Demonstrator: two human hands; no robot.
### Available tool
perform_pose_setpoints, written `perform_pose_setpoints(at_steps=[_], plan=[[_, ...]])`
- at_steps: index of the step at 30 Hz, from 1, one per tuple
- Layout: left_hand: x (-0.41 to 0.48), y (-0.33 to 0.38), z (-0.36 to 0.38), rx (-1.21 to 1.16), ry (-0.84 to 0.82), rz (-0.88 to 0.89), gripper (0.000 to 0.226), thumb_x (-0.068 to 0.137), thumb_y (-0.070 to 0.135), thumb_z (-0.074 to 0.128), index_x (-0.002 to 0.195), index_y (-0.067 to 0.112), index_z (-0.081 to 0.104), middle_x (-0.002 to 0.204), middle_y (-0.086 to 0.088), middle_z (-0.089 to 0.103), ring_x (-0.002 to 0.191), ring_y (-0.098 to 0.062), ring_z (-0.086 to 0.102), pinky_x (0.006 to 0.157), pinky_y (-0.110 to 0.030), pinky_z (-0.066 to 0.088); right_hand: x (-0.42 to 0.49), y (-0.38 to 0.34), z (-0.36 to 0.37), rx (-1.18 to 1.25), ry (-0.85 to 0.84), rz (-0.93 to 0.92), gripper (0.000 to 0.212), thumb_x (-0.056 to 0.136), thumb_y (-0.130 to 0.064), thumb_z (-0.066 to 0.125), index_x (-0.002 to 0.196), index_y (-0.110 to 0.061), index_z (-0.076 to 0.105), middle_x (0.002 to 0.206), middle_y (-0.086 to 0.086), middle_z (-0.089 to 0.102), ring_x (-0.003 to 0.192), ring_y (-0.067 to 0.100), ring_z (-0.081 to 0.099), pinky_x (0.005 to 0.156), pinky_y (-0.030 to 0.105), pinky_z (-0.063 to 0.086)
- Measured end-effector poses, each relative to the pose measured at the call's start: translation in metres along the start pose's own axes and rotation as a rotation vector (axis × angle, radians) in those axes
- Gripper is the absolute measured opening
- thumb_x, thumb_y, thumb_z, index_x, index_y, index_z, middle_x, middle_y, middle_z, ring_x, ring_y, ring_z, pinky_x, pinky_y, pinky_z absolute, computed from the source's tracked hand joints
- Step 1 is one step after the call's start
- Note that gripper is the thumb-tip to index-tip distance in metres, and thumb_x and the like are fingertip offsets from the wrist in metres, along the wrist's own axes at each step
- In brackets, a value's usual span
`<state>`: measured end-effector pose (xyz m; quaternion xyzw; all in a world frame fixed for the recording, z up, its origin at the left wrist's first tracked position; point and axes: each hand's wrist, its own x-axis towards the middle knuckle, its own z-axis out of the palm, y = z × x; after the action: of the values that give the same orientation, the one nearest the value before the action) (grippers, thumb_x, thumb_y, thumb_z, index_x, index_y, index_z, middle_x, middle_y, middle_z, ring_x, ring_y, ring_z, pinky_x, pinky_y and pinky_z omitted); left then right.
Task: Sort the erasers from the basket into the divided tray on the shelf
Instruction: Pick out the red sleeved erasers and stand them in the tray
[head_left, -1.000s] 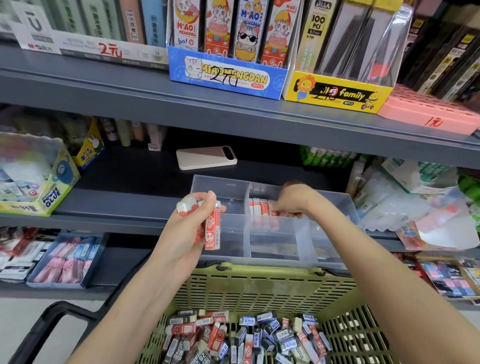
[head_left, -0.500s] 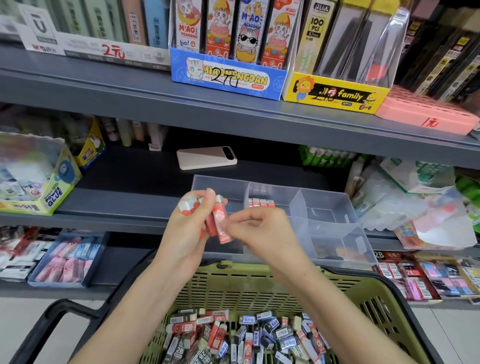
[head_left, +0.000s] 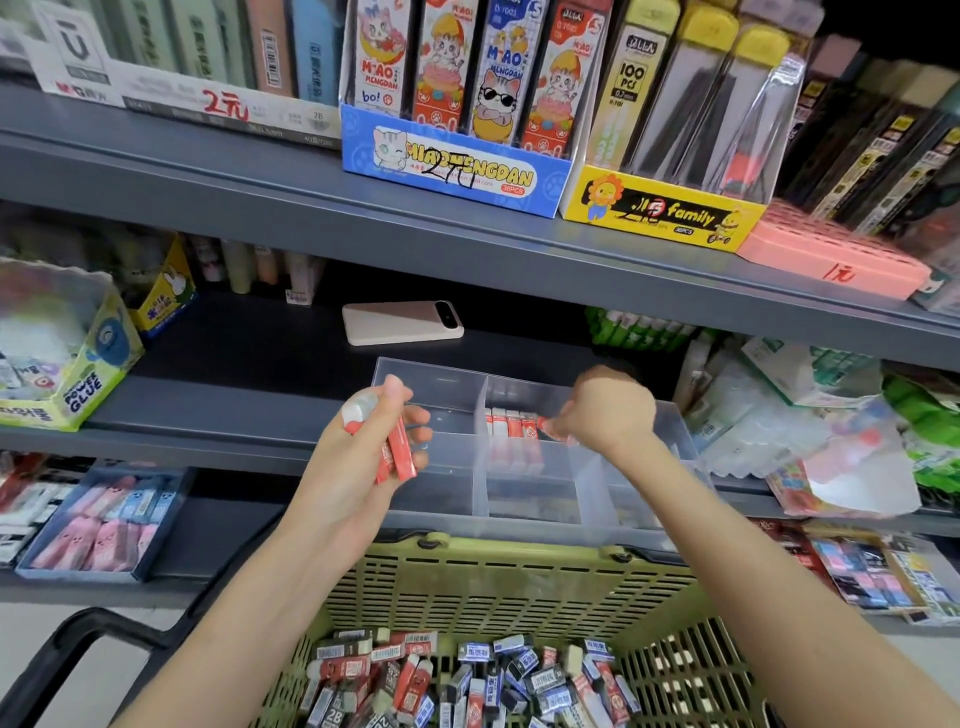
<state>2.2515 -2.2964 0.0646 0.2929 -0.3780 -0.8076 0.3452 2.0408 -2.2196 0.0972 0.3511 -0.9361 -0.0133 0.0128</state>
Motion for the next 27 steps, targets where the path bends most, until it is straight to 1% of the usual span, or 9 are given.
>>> perform_pose_setpoints(at_steps=[3,8,11,13,16,20,23,25,27], plan=[[0.000,0.001,0.000,-0.016,-0.008,-0.004,0.044,0.070,0.049,0.065,0.098,0.016,0.062,0.075,0.000,0.067,0.070,-0.011,0.065,0.057,-0.025,0.051,-0.001,-0.007,0.013,-0.008,-0.024,0.001,0.020,0.078,-0.020,0.061,0.095,-0.010,0.065,0.092,0.007,0.067,0.090,0.026,0.065,0.063,0.023,0.040],[0.000,0.006,-0.002,-0.171,-0.055,-0.034,0.029,0.077,0.030,0.065,0.100,0.012,0.062,0.079,-0.006,0.069,0.074,-0.018,0.068,0.059,-0.027,0.053,0.003,-0.006,0.006,-0.042,-0.170,-0.051,0.016,0.080,-0.021,0.057,0.090,-0.014,0.067,0.087,0.002,0.064,0.076,0.023,0.059,0.064,0.022,0.041],[0.000,0.007,-0.002,-0.262,-0.103,-0.048,0.025,0.080,0.017,0.061,0.103,0.007,0.057,0.088,-0.012,0.073,0.086,-0.026,0.071,0.065,-0.030,0.057,-0.008,-0.010,-0.010,-0.015,-0.073,-0.084,0.020,0.084,-0.025,0.055,0.093,-0.012,0.067,0.091,0.006,0.065,0.085,0.027,0.061,0.069,0.026,0.045],[0.001,0.007,-0.001,-0.322,-0.126,-0.058,0.031,0.078,0.015,0.061,0.106,0.004,0.053,0.100,-0.018,0.072,0.098,-0.031,0.069,0.073,-0.035,0.058,-0.026,-0.019,-0.022,0.244,0.060,-0.192,0.025,0.088,-0.033,0.055,0.080,-0.015,0.069,0.082,0.004,0.068,0.082,0.025,0.063,0.070,0.029,0.046],[0.001,0.007,0.001,-0.299,-0.147,-0.045,0.020,0.087,0.016,0.056,0.105,0.007,0.052,0.113,-0.016,0.069,0.106,-0.029,0.066,0.082,-0.037,0.057,-0.071,-0.049,-0.038,0.810,0.009,-0.406,0.022,0.078,-0.045,0.065,0.062,-0.029,0.067,0.064,-0.007,0.067,0.059,0.003,0.058,0.062,0.025,0.047],[-0.003,0.004,0.001,-0.158,-0.211,-0.018,0.018,0.093,0.020,0.049,0.107,0.010,0.054,0.118,-0.004,0.069,0.101,-0.018,0.068,0.073,-0.027,0.056,-0.095,-0.077,-0.032,0.782,-0.029,-0.400,0.017,0.073,-0.039,0.075,0.082,-0.027,0.070,0.058,-0.013,0.058,0.057,0.000,0.053,0.065,0.022,0.049],[-0.006,0.007,0.002,-0.173,-0.246,-0.007,0.024,0.086,0.021,0.052,0.106,0.008,0.056,0.119,-0.004,0.068,0.099,-0.020,0.069,0.069,-0.027,0.056,-0.090,-0.077,-0.030,0.901,-0.132,-0.288,0.021,0.075,-0.029,0.076,0.090,-0.017,0.070,0.069,-0.012,0.061,0.065,0.001,0.056,0.073,0.028,0.053],[-0.005,0.008,0.002,-0.162,-0.262,-0.004,0.024,0.085,0.022,0.053,0.104,0.010,0.060,0.121,-0.003,0.067,0.106,-0.023,0.067,0.073,-0.030,0.055,-0.088,-0.075,-0.031,0.998,-0.241,-0.278,0.019,0.075,-0.024,0.076,0.088,-0.012,0.070,0.072,-0.006,0.065,0.064,0.002,0.059,0.063,0.025,0.051],[-0.003,0.011,-0.001,-0.144,-0.268,0.030,0.022,0.086,0.025,0.056,0.100,0.014,0.068,0.123,-0.004,0.066,0.115,-0.023,0.062,0.082,-0.033,0.054,-0.082,-0.074,-0.033,1.137,-0.375,-0.276,0.008,0.076,-0.014,0.074,0.078,-0.007,0.071,0.061,-0.003,0.064,0.050,0.002,0.053,0.047,0.020,0.041]])
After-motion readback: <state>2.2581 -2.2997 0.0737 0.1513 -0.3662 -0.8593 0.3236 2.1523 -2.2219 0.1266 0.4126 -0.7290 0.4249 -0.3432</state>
